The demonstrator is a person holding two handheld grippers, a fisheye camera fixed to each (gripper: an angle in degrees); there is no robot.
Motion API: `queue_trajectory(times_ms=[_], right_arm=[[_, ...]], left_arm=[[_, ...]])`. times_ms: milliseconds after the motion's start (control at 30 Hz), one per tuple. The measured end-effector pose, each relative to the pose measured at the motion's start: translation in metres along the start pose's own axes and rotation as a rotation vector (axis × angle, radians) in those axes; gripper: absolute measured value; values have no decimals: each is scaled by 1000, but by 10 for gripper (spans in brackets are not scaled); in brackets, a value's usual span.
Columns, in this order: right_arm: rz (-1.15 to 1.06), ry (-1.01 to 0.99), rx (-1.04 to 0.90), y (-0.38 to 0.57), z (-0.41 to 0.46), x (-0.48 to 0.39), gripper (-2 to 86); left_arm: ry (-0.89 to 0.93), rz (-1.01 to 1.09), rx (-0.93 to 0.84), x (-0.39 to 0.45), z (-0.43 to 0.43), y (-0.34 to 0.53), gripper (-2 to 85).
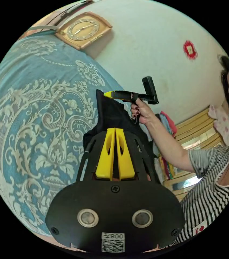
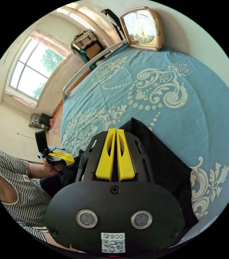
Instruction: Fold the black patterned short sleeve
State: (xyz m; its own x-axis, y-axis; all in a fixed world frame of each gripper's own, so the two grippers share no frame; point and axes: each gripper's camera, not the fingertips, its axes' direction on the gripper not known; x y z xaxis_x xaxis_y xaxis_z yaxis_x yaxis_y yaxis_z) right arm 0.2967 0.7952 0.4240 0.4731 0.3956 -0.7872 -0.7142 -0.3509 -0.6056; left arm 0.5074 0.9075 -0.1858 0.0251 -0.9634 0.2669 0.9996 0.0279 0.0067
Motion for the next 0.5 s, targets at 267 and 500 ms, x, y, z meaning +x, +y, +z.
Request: queue_trajectory(times_ms=[267, 500], right_arm=[[51, -39, 143, 56, -28, 4, 2], [315, -30, 339, 251, -75, -2, 6]], left_arm=[[-41, 48, -71, 16, 64, 15, 2], [-55, 65, -156, 22, 111, 31, 4]])
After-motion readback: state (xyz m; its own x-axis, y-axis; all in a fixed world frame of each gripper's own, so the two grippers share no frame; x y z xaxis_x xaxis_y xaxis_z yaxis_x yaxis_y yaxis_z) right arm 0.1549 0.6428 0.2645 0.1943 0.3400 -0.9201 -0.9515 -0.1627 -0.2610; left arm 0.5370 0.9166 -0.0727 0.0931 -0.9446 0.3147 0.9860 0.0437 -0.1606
